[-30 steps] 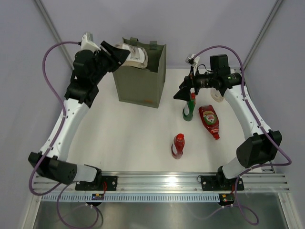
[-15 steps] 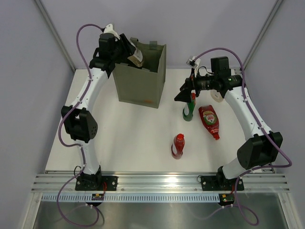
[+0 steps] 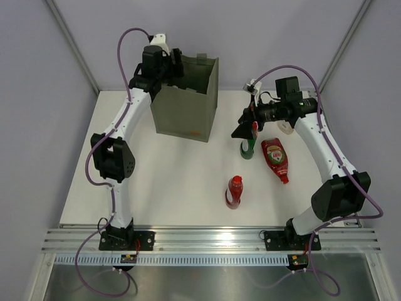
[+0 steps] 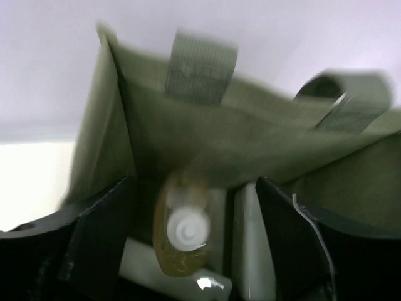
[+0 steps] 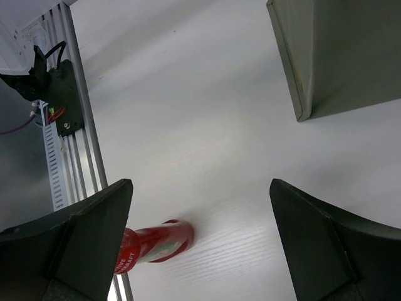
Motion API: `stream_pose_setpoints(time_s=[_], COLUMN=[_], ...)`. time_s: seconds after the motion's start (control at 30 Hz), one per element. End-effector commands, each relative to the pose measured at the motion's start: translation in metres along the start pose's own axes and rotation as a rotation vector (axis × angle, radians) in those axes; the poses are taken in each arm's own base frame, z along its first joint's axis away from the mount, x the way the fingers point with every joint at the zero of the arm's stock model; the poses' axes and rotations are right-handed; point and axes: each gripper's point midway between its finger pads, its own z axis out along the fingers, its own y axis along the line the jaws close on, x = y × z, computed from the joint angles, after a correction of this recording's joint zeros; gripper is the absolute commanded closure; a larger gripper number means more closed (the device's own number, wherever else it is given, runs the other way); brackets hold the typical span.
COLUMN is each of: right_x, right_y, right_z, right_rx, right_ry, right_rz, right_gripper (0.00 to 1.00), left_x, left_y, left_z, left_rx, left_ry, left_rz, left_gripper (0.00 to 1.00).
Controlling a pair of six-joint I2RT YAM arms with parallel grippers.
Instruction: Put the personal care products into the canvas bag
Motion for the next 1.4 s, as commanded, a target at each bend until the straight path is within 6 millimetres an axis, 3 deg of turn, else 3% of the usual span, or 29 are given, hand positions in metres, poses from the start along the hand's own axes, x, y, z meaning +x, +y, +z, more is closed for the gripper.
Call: stream_pose_setpoints(time_s=[0.0,0.23,0.33,0.37,0.43,0.47,0.5,0.57,0.6,0.63,0.67,0.7,0.73,0.8,0.83,0.9,0.93,1.0,1.03,1.07,1.13,1.17,1.23,1.27,1.37], right_x=[-0.006,-0.013,-0.020,-0.018,-0.025,-0.018,-0.020,-0.016,-0.013,-0.002,0.006,0.002,0.013,0.011,0.033,0.040,0.060,0.065,0.076,0.073,0.086,0.087,0.089,0.086,0.087], right_y=[-0.004,-0.006,-0.004,-0.008,-0.006,-0.013,-0.011,-0.028,-0.034,-0.046,-0.059,-0.054,-0.068,-0.071,-0.079,-0.080,-0.080,-0.079,-0.076,-0.078,-0.082,-0.085,-0.095,-0.099,-0.115], right_z=[-0.009,-0.012,-0.016,-0.017,-0.024,-0.026,-0.032,-0.046,-0.050,-0.054,-0.063,-0.066,-0.071,-0.078,-0.077,-0.077,-0.070,-0.063,-0.055,-0.053,-0.043,-0.040,-0.030,-0.026,-0.014], right_rx=[0.040,0.075,0.099,0.126,0.160,0.195,0.220,0.329,0.374,0.441,0.538,0.541,0.630,0.702,0.757,0.777,0.772,0.749,0.732,0.732,0.746,0.756,0.779,0.786,0.831], right_ry=[0.009,-0.005,-0.014,-0.010,-0.041,-0.038,-0.059,-0.083,-0.088,-0.083,-0.105,-0.128,-0.132,-0.215,-0.202,-0.236,-0.208,-0.214,-0.200,-0.218,-0.202,-0.206,-0.210,-0.221,-0.228], right_rz=[-0.066,-0.046,-0.039,-0.026,-0.011,0.022,0.049,0.082,0.108,0.158,0.208,0.230,0.252,0.301,0.349,0.361,0.382,0.353,0.351,0.315,0.305,0.289,0.262,0.245,0.242], right_gripper=[0.00,0.00,0.00,0.00,0.00,0.00,0.01,0.01,0.01,0.01,0.00,0.00,0.01,0.00,0.01,0.01,0.00,0.00,0.00,0.00,0.01,0.00,0.00,0.00,0.01], left_x=[-0.091,-0.105,-0.117,-0.129,-0.129,-0.131,-0.132,-0.129,-0.141,-0.116,-0.105,-0.104,-0.089,-0.072,-0.055,-0.038,-0.022,-0.006,-0.004,0.020,0.033,0.054,0.066,0.082,0.092], left_y=[-0.005,-0.008,-0.019,-0.025,-0.035,-0.038,-0.043,-0.041,-0.044,-0.038,-0.032,-0.030,-0.025,-0.018,-0.012,-0.005,0.000,0.006,0.007,0.014,0.020,0.027,0.034,0.039,0.039], left_z=[-0.022,-0.038,-0.054,-0.069,-0.082,-0.091,-0.110,-0.130,-0.161,-0.161,-0.182,-0.182,-0.202,-0.221,-0.239,-0.255,-0.271,-0.285,-0.304,-0.302,-0.320,-0.317,-0.328,-0.326,-0.335], left_rx=[-0.003,0.012,0.068,0.097,0.159,0.185,0.228,0.248,0.274,0.268,0.269,0.269,0.265,0.255,0.247,0.227,0.219,0.205,0.205,0.181,0.162,0.135,0.112,0.091,0.100], left_ry=[-0.265,-0.287,-0.307,-0.330,-0.331,-0.332,-0.334,-0.330,-0.363,-0.309,-0.298,-0.294,-0.281,-0.269,-0.262,-0.252,-0.251,-0.244,-0.269,-0.229,-0.241,-0.208,-0.220,-0.198,-0.219], left_rz=[-0.006,0.007,0.009,0.011,0.011,0.012,0.007,-0.007,-0.018,-0.028,-0.035,-0.038,-0.039,-0.041,-0.043,-0.058,-0.063,-0.080,-0.087,-0.106,-0.132,-0.158,-0.192,-0.225,-0.291], left_gripper=[0.11,0.05,0.04,0.03,0.01,0.01,0.01,0.01,0.01,0.01,0.01,0.01,0.01,0.01,0.01,0.01,0.01,0.01,0.01,0.01,0.01,0.01,0.01,0.01,0.01])
